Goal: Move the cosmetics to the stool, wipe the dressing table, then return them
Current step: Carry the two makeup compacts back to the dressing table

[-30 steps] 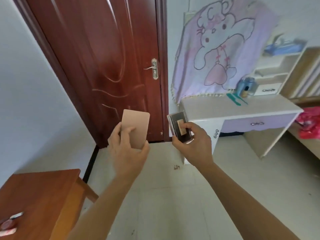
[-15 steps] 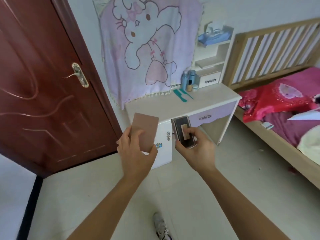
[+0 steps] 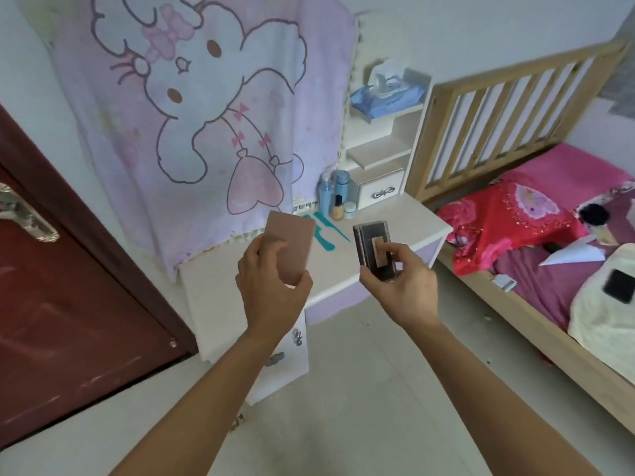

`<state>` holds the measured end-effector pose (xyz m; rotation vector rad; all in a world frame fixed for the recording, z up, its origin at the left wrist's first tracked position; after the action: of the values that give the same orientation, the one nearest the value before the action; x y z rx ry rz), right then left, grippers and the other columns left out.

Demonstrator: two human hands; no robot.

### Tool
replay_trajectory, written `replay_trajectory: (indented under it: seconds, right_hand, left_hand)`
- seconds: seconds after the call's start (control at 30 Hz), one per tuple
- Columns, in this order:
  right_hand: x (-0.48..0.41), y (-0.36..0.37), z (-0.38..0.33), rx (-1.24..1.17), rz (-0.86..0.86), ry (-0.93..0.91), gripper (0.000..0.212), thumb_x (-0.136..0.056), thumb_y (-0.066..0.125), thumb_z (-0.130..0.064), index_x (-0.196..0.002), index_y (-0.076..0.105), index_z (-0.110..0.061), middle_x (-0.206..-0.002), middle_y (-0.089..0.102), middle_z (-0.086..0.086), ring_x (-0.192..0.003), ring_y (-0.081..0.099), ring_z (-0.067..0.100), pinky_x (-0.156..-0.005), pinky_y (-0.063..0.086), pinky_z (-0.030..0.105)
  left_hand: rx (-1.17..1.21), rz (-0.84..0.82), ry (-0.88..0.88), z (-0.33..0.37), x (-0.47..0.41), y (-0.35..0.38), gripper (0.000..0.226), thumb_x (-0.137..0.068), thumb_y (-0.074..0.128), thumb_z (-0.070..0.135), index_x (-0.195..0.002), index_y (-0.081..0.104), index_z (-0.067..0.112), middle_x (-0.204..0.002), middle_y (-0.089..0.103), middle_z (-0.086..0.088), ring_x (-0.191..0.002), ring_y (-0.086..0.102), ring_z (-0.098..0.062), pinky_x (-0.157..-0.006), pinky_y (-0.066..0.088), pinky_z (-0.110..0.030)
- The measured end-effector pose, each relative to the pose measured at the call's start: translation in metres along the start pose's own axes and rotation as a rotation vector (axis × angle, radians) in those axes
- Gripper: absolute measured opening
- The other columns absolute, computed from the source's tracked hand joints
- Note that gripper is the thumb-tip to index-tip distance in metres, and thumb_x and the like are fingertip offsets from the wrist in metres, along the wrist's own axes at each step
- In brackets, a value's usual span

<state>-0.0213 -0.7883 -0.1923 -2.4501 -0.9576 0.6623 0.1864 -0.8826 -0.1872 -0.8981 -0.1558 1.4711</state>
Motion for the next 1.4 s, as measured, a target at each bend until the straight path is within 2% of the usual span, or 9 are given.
replay_trajectory:
  seconds: [0.23,0.5,0.6,0.7,0.83,1.03,1.17,1.23,1.4]
  right_hand:
    - [-0.104,0.075,0.030,0.107,-0.138,-0.033,0.048,-0.069,0.068,-0.059,-0.112,0.052,-0.046,-0.100,0.070,-0.021,-0.083,0.066,0.008,-0.068,0.056,0.028]
    - [-0.215,0.210,0.098,0.231,-0.588,-0.098,0.054,-0.071,0.062,-0.063,-0.118,0.049,-0.041,-0.108,0.070,-0.012,-0.085,0.065,0.015,-0.077,0.058,0.035]
    - [-0.247,0.243,0.115,0.315,-0.752,-0.095,0.059,-0.068,0.060,-0.066,-0.121,0.048,-0.043,-0.101,0.070,-0.012,-0.080,0.060,0.014,-0.074,0.052,0.031]
    - [-0.273,0.271,0.124,0.366,-0.827,-0.108,0.056,-0.067,0.063,-0.063,-0.117,0.050,-0.042,-0.096,0.070,-0.009,-0.074,0.050,0.015,-0.066,0.039,0.028]
    - [-0.276,0.306,0.137,0.409,-0.972,-0.069,0.056,-0.066,0.067,-0.060,-0.116,0.050,-0.039,-0.094,0.069,-0.007,-0.075,0.055,0.016,-0.063,0.038,0.027]
    - [-0.257,0.350,0.151,0.460,-0.968,0.007,0.056,-0.065,0.070,-0.054,-0.114,0.053,-0.032,-0.099,0.065,-0.001,-0.092,0.062,0.025,-0.068,0.038,0.029]
    - [-0.236,0.372,0.155,0.546,-0.883,-0.007,0.050,-0.067,0.066,-0.053,-0.108,0.054,-0.027,-0.091,0.053,0.001,-0.089,0.061,0.029,-0.065,0.037,0.031]
    - [-0.230,0.378,0.158,0.574,-0.851,-0.040,0.048,-0.071,0.067,-0.051,-0.109,0.055,-0.025,-0.098,0.054,0.003,-0.091,0.060,0.029,-0.064,0.037,0.032]
    - [-0.224,0.378,0.159,0.544,-0.837,-0.141,0.038,-0.086,0.065,-0.046,-0.114,0.059,-0.021,-0.124,0.052,0.007,-0.104,0.057,0.030,-0.066,0.047,0.036]
  left_hand:
    - [-0.019,-0.010,-0.180,-0.048,-0.070,0.067,0.056,-0.070,0.077,0.031,-0.120,0.052,0.029,-0.138,0.042,0.006,-0.117,0.041,-0.018,-0.098,0.043,-0.045]
    - [-0.141,-0.047,-0.506,-0.125,-0.125,0.156,0.064,-0.066,0.078,0.031,-0.123,0.048,0.028,-0.135,0.044,0.003,-0.114,0.045,-0.021,-0.088,0.045,-0.037]
    - [-0.146,-0.058,-0.666,-0.147,-0.133,0.180,0.065,-0.068,0.078,0.030,-0.126,0.047,0.027,-0.136,0.044,0.000,-0.115,0.046,-0.021,-0.082,0.042,-0.032]
    - [-0.151,-0.071,-0.781,-0.164,-0.136,0.200,0.065,-0.072,0.077,0.032,-0.129,0.047,0.024,-0.134,0.044,-0.002,-0.116,0.047,-0.022,-0.086,0.045,-0.035]
    - [-0.163,-0.129,-0.892,-0.190,-0.133,0.222,0.064,-0.072,0.075,0.037,-0.128,0.046,0.026,-0.133,0.044,0.001,-0.116,0.044,-0.018,-0.083,0.041,-0.032]
    - [-0.230,-0.334,-0.881,-0.239,-0.140,0.251,0.059,-0.076,0.071,0.040,-0.126,0.046,0.023,-0.136,0.042,-0.001,-0.120,0.042,-0.023,-0.078,0.037,-0.031]
    - [-0.323,-0.371,-0.798,-0.259,-0.140,0.257,0.061,-0.077,0.068,0.043,-0.128,0.045,0.019,-0.141,0.037,-0.004,-0.124,0.038,-0.026,-0.078,0.044,-0.035]
    - [-0.340,-0.404,-0.779,-0.266,-0.140,0.257,0.066,-0.080,0.066,0.048,-0.134,0.042,0.020,-0.146,0.032,-0.005,-0.130,0.033,-0.027,-0.083,0.048,-0.040]
    - [-0.291,-0.588,-0.749,-0.273,-0.136,0.252,0.079,-0.087,0.056,0.061,-0.150,0.026,0.026,-0.162,0.005,-0.006,-0.146,0.010,-0.026,-0.102,0.040,-0.045]
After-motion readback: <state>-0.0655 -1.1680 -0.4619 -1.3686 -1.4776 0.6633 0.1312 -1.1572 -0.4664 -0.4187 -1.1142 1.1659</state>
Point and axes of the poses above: each hand's wrist, its own x-axis away from the middle knuckle, its own y-axis out of the palm, z = x × y, the point moved 3 cm from there along -x, towards the middle knuckle
